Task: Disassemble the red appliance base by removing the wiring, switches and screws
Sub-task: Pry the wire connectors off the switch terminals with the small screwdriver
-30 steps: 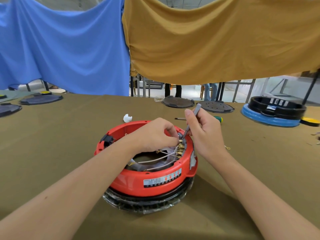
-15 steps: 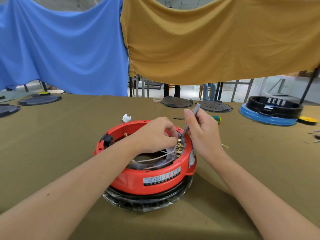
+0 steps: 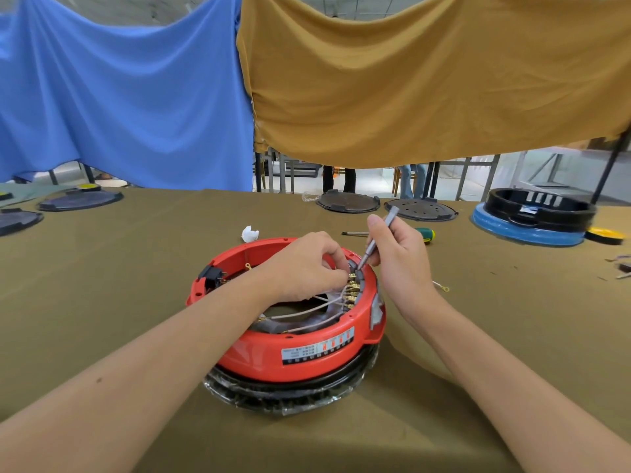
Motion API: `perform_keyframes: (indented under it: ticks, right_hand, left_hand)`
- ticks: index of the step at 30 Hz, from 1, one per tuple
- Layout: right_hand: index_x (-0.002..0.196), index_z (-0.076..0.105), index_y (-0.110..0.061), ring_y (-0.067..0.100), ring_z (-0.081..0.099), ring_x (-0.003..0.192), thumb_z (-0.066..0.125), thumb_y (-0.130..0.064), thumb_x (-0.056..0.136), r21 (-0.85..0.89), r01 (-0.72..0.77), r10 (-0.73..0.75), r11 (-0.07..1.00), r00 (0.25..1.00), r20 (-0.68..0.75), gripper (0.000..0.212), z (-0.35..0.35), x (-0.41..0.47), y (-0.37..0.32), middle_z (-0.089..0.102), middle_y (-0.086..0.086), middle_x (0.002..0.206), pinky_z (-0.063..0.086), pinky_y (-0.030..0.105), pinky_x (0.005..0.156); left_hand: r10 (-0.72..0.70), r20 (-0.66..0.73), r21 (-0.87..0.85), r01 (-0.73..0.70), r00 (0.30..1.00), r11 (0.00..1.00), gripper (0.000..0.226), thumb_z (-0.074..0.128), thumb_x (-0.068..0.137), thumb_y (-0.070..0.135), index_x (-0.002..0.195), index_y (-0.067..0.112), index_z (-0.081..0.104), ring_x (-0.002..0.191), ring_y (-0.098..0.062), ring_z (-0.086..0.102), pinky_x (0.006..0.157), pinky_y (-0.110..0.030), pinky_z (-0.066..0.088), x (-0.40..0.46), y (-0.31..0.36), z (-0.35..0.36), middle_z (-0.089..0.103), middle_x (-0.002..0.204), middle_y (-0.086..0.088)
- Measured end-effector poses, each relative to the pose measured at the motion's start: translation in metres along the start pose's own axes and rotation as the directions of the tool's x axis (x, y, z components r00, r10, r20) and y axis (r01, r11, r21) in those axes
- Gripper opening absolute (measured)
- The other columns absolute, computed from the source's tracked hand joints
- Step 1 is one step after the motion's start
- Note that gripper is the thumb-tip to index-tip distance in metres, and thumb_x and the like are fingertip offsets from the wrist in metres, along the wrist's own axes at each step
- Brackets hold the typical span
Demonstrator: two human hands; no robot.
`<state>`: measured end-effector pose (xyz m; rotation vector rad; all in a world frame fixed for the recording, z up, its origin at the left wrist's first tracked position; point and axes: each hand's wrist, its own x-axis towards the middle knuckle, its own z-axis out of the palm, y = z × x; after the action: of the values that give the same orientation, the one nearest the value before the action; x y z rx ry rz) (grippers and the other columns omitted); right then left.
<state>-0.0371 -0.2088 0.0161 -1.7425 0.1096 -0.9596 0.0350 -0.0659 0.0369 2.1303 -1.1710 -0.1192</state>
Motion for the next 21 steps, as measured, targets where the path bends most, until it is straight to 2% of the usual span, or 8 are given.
perform_keyframes:
  ticks: [5, 8, 10, 13, 16, 18, 21]
  right_hand:
    - [0.072, 0.050, -0.010, 0.003, 0.042, 0.045, 0.049, -0.033, 0.103, 0.080, -0.160, 0.161, 0.984, 0.987, -0.008, 0.038, -0.0001, 0.0005, 0.0052, 0.043, -0.006, 0.051, 0.039, 0.014, 0.044]
    - [0.070, 0.049, -0.012, 0.003, 0.042, 0.045, 0.048, -0.034, 0.103, 0.088, -0.196, 0.198, 0.977, 0.980, -0.009, 0.039, -0.0004, 0.0003, 0.0056, 0.042, -0.008, 0.050, 0.039, 0.016, 0.046]
    - [0.073, 0.051, -0.010, 0.004, 0.043, 0.048, 0.048, -0.034, 0.103, 0.064, -0.147, 0.149, 0.987, 0.989, -0.022, 0.039, 0.0006, -0.0012, 0.0034, 0.044, -0.003, 0.054, 0.040, 0.018, 0.048]
    - [0.073, 0.049, -0.010, 0.013, 0.045, 0.059, 0.048, -0.034, 0.103, -0.042, 0.008, -0.009, 0.999, 0.999, -0.031, 0.039, 0.0022, -0.0042, -0.0009, 0.047, 0.005, 0.064, 0.041, 0.031, 0.057]
    - [0.071, 0.047, -0.008, 0.015, 0.044, 0.059, 0.049, -0.032, 0.104, -0.065, 0.109, -0.111, 0.992, 0.994, -0.021, 0.040, 0.0027, -0.0069, -0.0035, 0.046, 0.006, 0.064, 0.038, 0.034, 0.056]
    - [0.071, 0.048, -0.009, 0.015, 0.044, 0.059, 0.049, -0.032, 0.104, -0.067, 0.124, -0.126, 0.990, 0.992, -0.015, 0.039, 0.0022, -0.0077, -0.0032, 0.047, 0.006, 0.064, 0.038, 0.033, 0.056]
    - [0.072, 0.048, -0.009, 0.014, 0.044, 0.058, 0.049, -0.032, 0.104, -0.046, 0.092, -0.093, 0.995, 0.995, -0.019, 0.039, 0.0024, -0.0066, -0.0006, 0.047, 0.006, 0.064, 0.038, 0.031, 0.056]
  left_hand:
    - [0.001, 0.004, -0.003, -0.001, 1.000, 1.000, 0.007, 0.065, 0.082, 0.019, 0.077, 0.023, 0.067, 0.072, -0.001, 0.061, 0.067, -0.024, 0.047, 0.0000, -0.0002, -0.0003, 0.055, 0.100, 0.015]
    - [0.001, 0.001, -0.002, -0.001, 1.000, 1.000, 0.006, 0.065, 0.081, 0.020, 0.076, 0.023, 0.067, 0.073, -0.002, 0.063, 0.069, -0.026, 0.051, -0.0003, -0.0002, -0.0004, 0.056, 0.099, 0.016]
    - [-0.002, 0.001, 0.000, 0.002, 1.000, 1.000, 0.006, 0.065, 0.082, 0.020, 0.077, 0.024, 0.067, 0.075, -0.004, 0.064, 0.070, -0.027, 0.052, -0.0002, -0.0003, -0.0005, 0.057, 0.098, 0.015]
    - [-0.004, -0.001, 0.019, 0.004, 1.000, 1.000, 0.006, 0.065, 0.082, 0.021, 0.078, 0.025, 0.067, 0.075, -0.004, 0.064, 0.068, -0.024, 0.052, 0.0005, 0.0000, -0.0008, 0.058, 0.097, 0.017]
    - [0.003, -0.006, 0.029, -0.002, 1.000, 1.000, 0.007, 0.066, 0.082, 0.021, 0.076, 0.025, 0.067, 0.071, -0.002, 0.064, 0.065, -0.022, 0.054, 0.0007, 0.0008, -0.0011, 0.062, 0.091, 0.016]
    - [0.007, -0.005, 0.028, -0.007, 1.000, 1.000, 0.007, 0.066, 0.082, 0.021, 0.076, 0.025, 0.067, 0.070, -0.003, 0.065, 0.065, -0.021, 0.055, 0.0007, 0.0011, -0.0010, 0.065, 0.090, 0.011]
    - [-0.002, -0.001, 0.027, 0.002, 1.000, 1.000, 0.006, 0.067, 0.082, 0.022, 0.076, 0.023, 0.068, 0.071, -0.005, 0.065, 0.071, -0.029, 0.058, 0.0007, 0.0010, -0.0012, 0.066, 0.092, 0.009]
